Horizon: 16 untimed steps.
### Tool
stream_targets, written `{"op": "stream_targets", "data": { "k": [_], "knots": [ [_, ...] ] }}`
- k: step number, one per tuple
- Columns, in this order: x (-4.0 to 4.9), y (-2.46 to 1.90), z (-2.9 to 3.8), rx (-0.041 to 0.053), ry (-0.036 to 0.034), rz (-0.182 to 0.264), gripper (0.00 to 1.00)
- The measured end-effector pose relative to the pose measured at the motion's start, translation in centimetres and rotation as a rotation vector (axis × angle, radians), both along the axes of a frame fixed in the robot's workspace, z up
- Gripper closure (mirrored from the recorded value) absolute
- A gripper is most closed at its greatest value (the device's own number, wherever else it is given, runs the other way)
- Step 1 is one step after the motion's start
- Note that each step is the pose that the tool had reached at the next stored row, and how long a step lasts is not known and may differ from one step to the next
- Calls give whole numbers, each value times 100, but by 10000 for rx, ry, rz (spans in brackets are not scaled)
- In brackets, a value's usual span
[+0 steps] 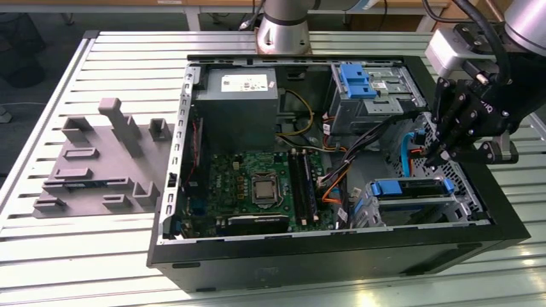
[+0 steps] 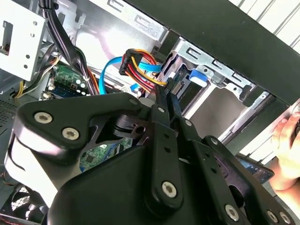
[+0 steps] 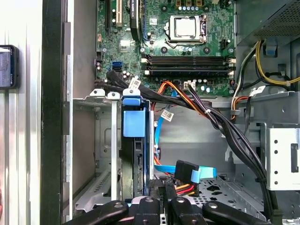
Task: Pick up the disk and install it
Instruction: 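Insert the first disk wire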
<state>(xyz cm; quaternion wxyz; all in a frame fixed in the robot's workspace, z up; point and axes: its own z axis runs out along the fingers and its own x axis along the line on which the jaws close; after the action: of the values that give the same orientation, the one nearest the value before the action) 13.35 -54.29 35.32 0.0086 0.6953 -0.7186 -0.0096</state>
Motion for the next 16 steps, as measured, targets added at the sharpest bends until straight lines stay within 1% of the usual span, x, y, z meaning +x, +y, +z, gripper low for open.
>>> {"op": "stream_targets", "data": {
  "k": [2,4,5,14,16],
  "knots": [
    [-17,-10,0,-3,-77,1,84],
    [-24,-29,-2,-3,-115,1,84],
    [-24,-35,-2,-3,-117,2,84],
    [-25,-38,-1,-4,-118,1,84],
    [-25,-51,-2,-3,-118,2,84]
  ]
}}
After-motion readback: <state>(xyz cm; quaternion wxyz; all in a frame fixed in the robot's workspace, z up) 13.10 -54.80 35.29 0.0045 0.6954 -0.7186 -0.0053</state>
